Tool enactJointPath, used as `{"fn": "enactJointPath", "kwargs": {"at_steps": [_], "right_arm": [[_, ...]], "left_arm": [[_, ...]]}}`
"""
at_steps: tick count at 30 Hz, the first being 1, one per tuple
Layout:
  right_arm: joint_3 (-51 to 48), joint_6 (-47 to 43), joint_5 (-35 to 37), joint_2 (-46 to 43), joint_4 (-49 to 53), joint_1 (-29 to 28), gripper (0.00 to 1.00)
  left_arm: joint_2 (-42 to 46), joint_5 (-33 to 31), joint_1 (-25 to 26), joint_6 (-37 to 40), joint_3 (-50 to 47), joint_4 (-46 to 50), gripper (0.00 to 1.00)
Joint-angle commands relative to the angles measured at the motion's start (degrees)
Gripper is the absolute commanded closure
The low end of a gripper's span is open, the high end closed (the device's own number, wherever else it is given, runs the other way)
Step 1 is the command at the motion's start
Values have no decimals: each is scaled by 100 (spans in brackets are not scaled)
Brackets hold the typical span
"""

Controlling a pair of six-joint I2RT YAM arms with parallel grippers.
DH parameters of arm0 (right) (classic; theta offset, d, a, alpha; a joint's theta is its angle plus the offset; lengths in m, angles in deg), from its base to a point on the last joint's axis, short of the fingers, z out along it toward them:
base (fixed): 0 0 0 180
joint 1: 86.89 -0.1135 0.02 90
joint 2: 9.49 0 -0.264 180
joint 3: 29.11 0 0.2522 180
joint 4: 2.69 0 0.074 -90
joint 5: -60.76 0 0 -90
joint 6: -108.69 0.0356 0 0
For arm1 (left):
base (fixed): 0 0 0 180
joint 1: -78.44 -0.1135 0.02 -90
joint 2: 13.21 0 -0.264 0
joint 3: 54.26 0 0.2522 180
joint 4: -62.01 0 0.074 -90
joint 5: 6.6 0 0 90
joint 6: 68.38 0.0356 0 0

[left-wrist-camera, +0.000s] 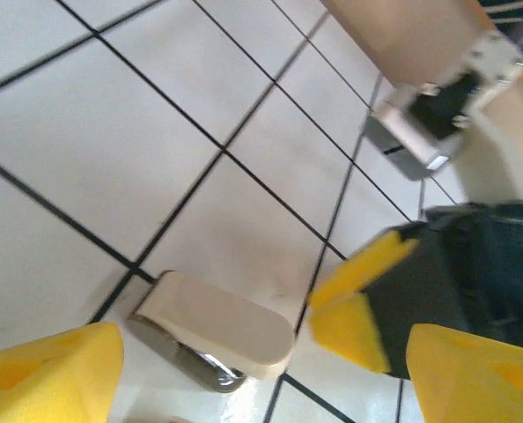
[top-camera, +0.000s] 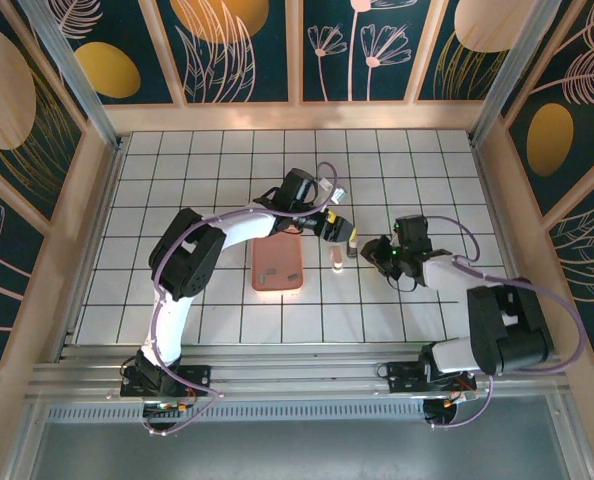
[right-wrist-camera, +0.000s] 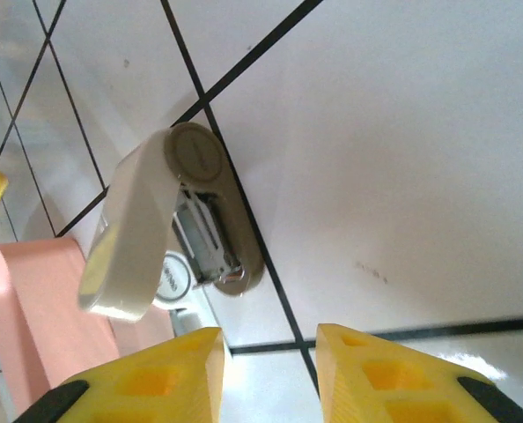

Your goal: Load the staples into the stapler

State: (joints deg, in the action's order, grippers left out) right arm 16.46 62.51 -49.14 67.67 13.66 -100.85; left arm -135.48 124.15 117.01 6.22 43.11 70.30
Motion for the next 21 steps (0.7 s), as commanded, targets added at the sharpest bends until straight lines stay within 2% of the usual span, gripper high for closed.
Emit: {"fn": "enactJointPath", "kwargs": {"at_steps": [1, 5, 11, 16, 21], "right_arm": [[302, -186, 284, -394, 851, 16, 66], [781, -341, 294, -451, 1293, 11, 63], [1501, -580, 145, 225, 1393, -25, 60], [1882, -665, 140, 858, 1434, -129, 60], [2007, -690, 73, 1292, 1427, -235, 62]], "left_arm": [[488, -848, -50, -409, -274, -346, 15], [1005, -1502, -104, -735, -779, -415, 14], [1712, -2027, -144, -1214, -1614, -648, 12], [1979, -2084, -147, -1412, -2073, -960, 11], [1931, -1979, -150, -1469, -2123, -1011, 11]]}}
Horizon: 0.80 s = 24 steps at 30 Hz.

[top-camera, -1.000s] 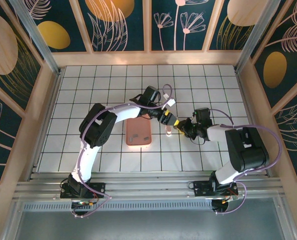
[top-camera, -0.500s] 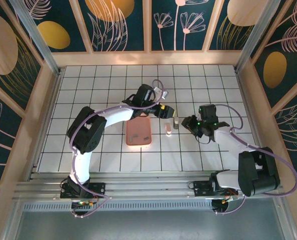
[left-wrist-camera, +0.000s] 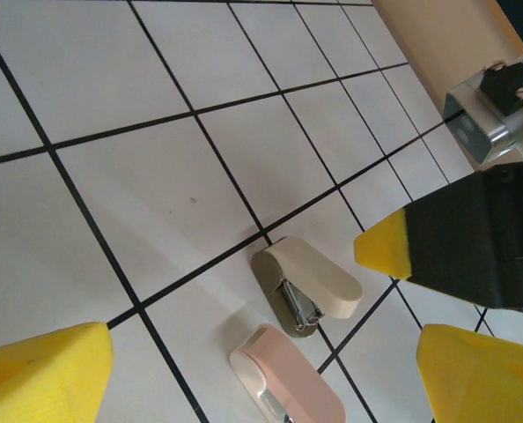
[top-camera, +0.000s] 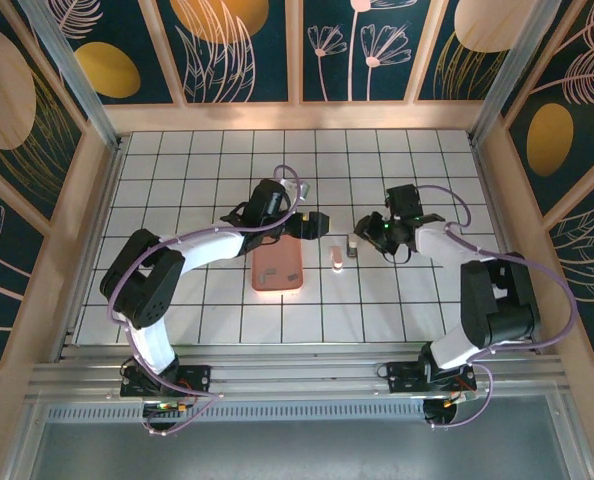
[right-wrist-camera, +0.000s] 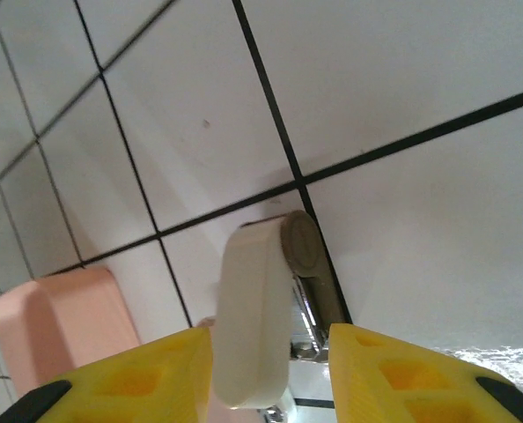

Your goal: Load the staples into the stapler

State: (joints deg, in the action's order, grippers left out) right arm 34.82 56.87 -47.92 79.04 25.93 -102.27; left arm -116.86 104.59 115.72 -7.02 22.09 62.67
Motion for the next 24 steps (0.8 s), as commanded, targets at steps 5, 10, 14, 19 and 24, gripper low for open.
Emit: {"fn": "enactJointPath", "kwargs": {"at_steps": [5, 10, 14, 19, 24], "right_arm": [[-174, -52, 34, 278, 84, -145, 67], [-684, -3, 114, 584, -132, -148, 73], [-900, -9, 294, 828, -134, -147, 75], [-678, -75, 301, 494, -89, -159, 72], [-37, -199, 464, -314, 247, -115, 65]], "left_arm": [[132, -69, -16, -63, -34, -183, 11], [170, -71, -26, -18, -88, -166, 11], [196, -104, -27, -9, -89, -167, 11], [295, -221, -36, 75, -7, -43, 10], [515, -607, -153, 266, 245, 335, 6]]}}
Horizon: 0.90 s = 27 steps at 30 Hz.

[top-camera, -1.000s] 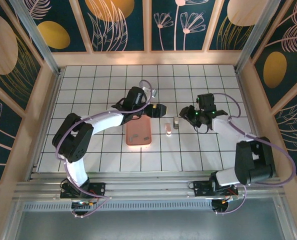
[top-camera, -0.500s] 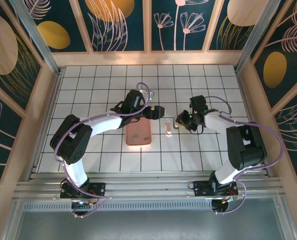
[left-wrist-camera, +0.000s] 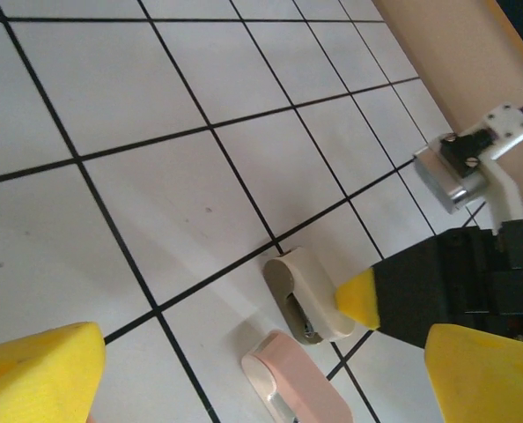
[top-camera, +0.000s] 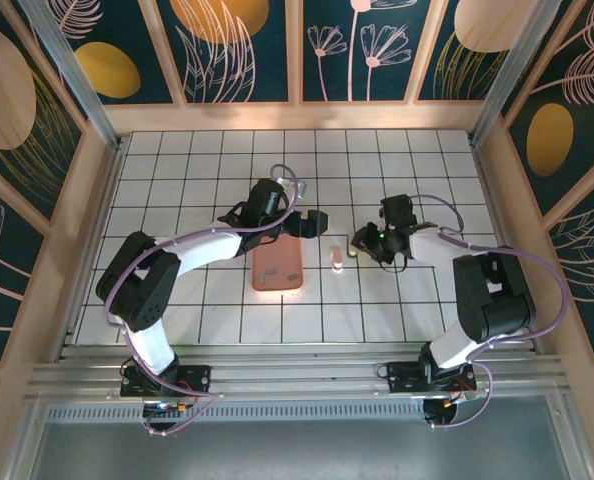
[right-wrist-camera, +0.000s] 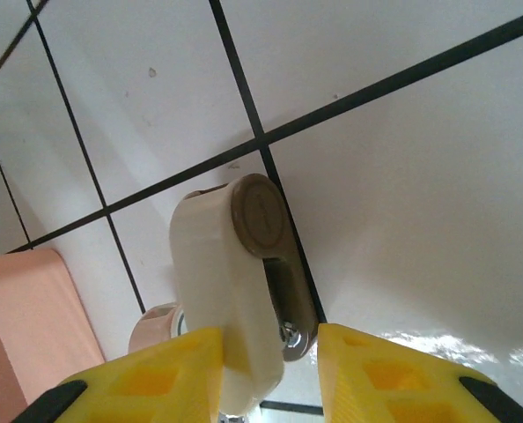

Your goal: Load the staples into the stapler

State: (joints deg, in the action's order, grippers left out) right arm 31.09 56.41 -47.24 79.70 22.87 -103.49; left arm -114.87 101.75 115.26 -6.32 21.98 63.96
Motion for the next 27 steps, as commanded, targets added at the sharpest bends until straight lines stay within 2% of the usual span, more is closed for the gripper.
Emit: {"fn": "enactJointPath", "kwargs": {"at_steps": [1, 7, 11, 13, 14, 15, 21, 24, 27], "right_arm": [[475, -197, 448, -534, 606, 34, 64], [929, -598, 1008, -1316, 465, 361, 59], [695, -1199, 1350, -1792, -322, 615, 52], [307, -1627, 1606, -2040, -989, 731, 41], [128, -1784, 1744, -2120, -1243, 770, 28], [-49, -1951, 1846, -2193, -1481, 812, 2], [-1323, -2860, 2346, -2356, -3242, 1138, 1], [-1816, -3075, 2354, -2240, -3934, 1326, 1], [-2261, -3167, 2157, -2108, -4705, 1543, 1]], "left_arm": [[397, -439, -157, 248, 320, 297, 5], [1189, -1441, -548, 686, 475, 760, 1], [1910, -2424, -877, 1238, 181, 891, 1], [2259, -2968, -1108, 1493, -85, 927, 1], [2423, -3252, -1210, 1542, -233, 899, 1], [2598, -3538, -1334, 1607, -424, 837, 1], [3617, -4241, -2199, 1912, -2227, -397, 1], [4004, -4631, -2525, 1982, -3333, -1550, 1], [3887, -4865, -2714, 1880, -4231, -2901, 1]]}}
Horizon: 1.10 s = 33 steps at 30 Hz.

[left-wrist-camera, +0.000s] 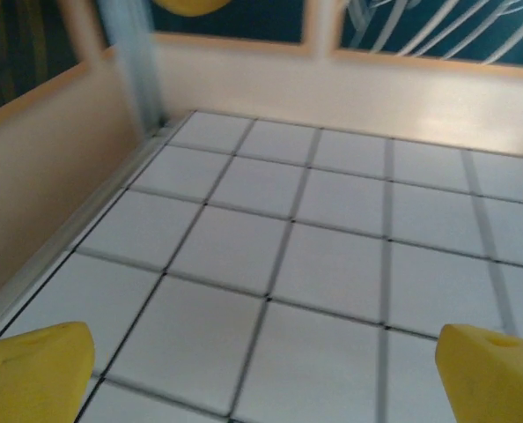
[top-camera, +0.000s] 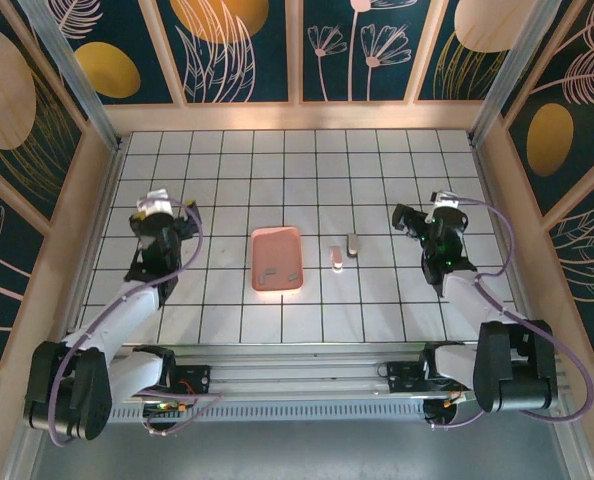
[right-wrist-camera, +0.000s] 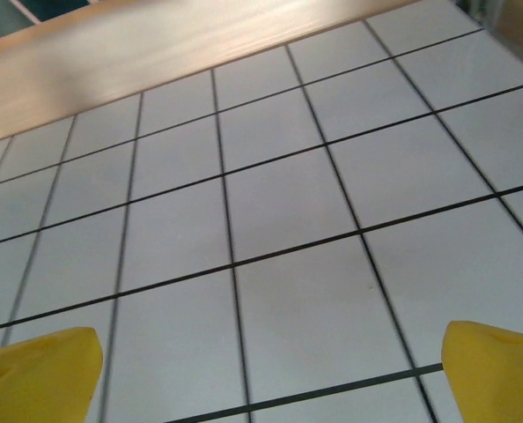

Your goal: Load the staples into the stapler

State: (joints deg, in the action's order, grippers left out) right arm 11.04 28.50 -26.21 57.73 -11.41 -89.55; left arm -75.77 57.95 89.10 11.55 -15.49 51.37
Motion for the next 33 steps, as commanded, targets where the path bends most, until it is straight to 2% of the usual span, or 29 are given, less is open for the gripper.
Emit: {"fn": "enactJointPath", "kwargs": {"at_steps": [1, 6, 7, 8, 10, 11, 13, 15, 16, 18, 33], "right_arm": [[-429, -374, 8, 163, -1615, 231, 1], [-1066, -363, -186, 829, -3416, 581, 1], [-1144, -489, -316, 999, -3735, 614, 1], [-1216, -595, -345, 1156, -4058, 616, 1], [-1434, -690, -414, 1553, -4860, 619, 1], [-1511, -699, -443, 1771, -5204, 625, 1], [-1787, -768, -596, 2359, -6365, 595, 1], [-1740, -697, -603, 2180, -5907, 662, 1], [-1664, -664, -636, 2272, -5930, 686, 1], [-1444, -741, -745, 2231, -5434, 675, 1], [-1470, -743, -716, 2245, -5523, 642, 1]], "left_arm": [[-239, -612, -106, 84, -681, -2089, 1], [-1630, -623, -129, 714, -1285, -4476, 1], [-1707, -299, -221, 855, -1369, -4861, 1], [-1789, -150, -325, 706, -1373, -4754, 1], [-2558, 470, -503, 720, -1893, -6463, 1], [-2854, 437, -518, 813, -1937, -7116, 1], [-2336, 518, -697, 439, -1314, -4946, 1], [-2538, 666, -890, 268, -1332, -5337, 1], [-2451, 664, -898, 256, -1277, -5072, 1], [-2461, 665, -901, 270, -1302, -5172, 1], [-2446, 700, -901, 321, -1289, -5119, 1]]}}
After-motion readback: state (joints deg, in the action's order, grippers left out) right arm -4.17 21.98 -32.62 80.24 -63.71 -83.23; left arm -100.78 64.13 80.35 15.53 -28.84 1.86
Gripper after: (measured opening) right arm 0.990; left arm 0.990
